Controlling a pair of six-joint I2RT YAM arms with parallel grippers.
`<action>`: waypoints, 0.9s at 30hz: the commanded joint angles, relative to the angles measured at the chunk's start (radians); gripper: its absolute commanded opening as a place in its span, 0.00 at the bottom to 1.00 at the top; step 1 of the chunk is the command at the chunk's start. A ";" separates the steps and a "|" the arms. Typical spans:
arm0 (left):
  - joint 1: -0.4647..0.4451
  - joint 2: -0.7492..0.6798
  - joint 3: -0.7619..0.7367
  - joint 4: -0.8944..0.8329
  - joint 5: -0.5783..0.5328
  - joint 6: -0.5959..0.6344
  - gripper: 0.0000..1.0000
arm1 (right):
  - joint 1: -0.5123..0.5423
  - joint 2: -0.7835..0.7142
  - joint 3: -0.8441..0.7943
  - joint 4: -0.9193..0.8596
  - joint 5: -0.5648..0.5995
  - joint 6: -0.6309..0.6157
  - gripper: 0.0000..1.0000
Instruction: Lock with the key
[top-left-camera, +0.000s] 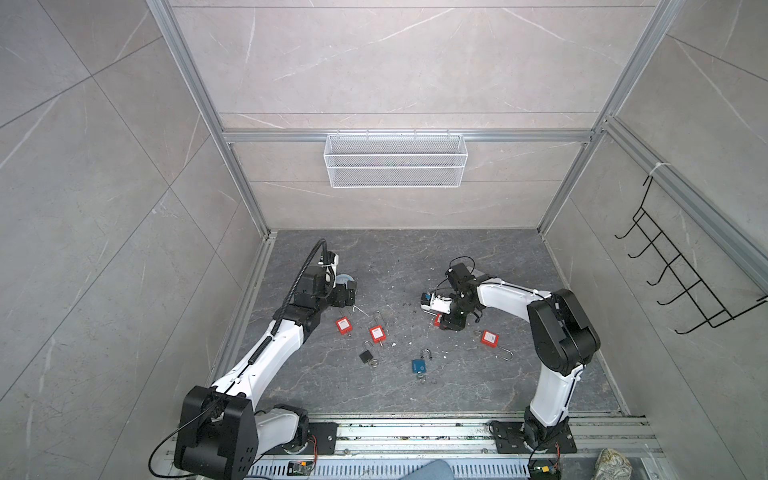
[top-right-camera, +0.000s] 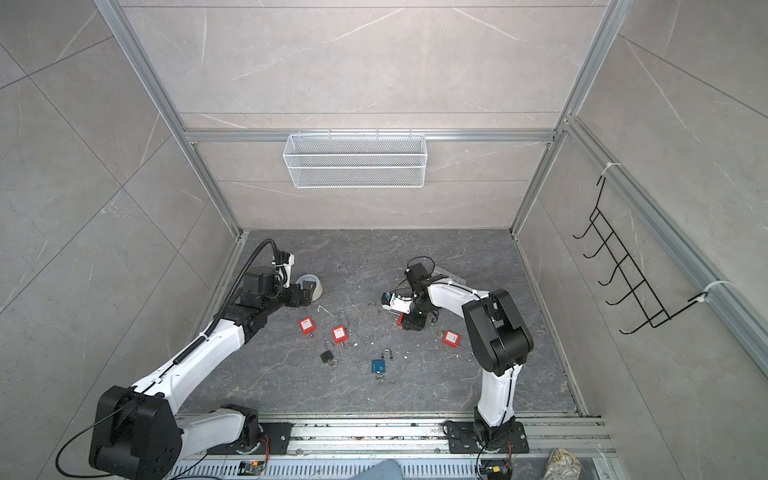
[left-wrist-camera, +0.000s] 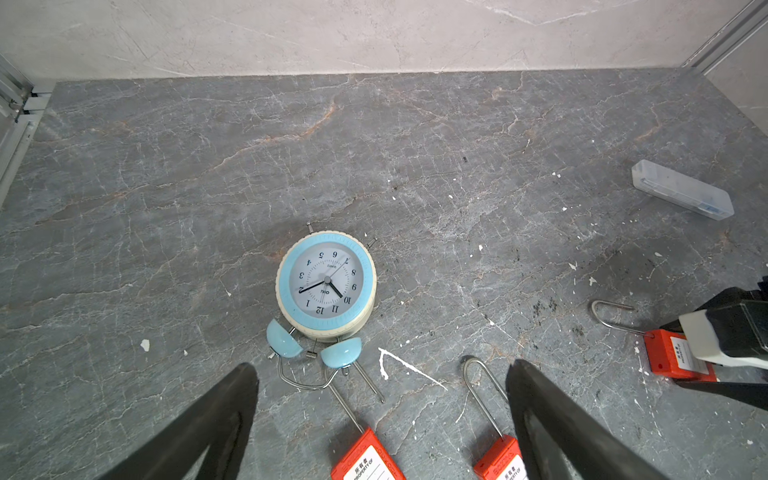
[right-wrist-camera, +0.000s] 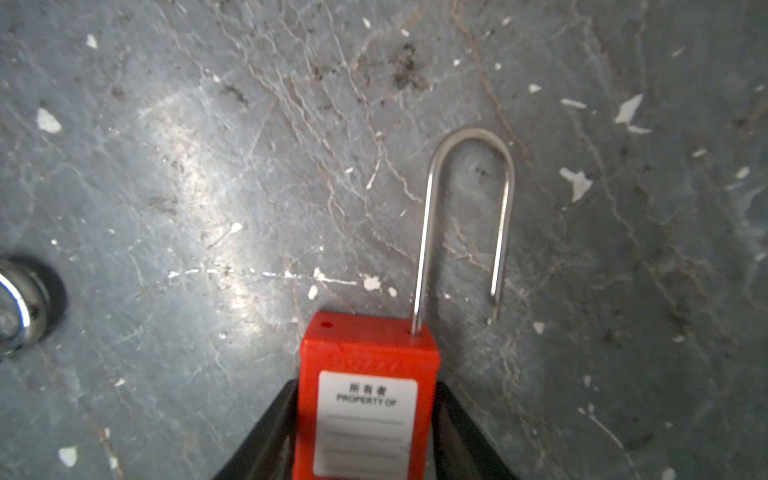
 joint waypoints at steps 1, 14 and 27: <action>-0.005 -0.014 -0.002 0.019 0.010 0.017 0.95 | 0.005 0.007 -0.011 0.000 0.055 0.021 0.50; -0.021 0.001 -0.014 0.065 0.105 0.210 0.93 | 0.038 -0.223 -0.084 0.030 -0.037 -0.073 0.34; -0.190 -0.118 -0.183 0.252 0.402 0.720 0.77 | 0.047 -0.488 -0.081 -0.131 -0.219 -0.166 0.33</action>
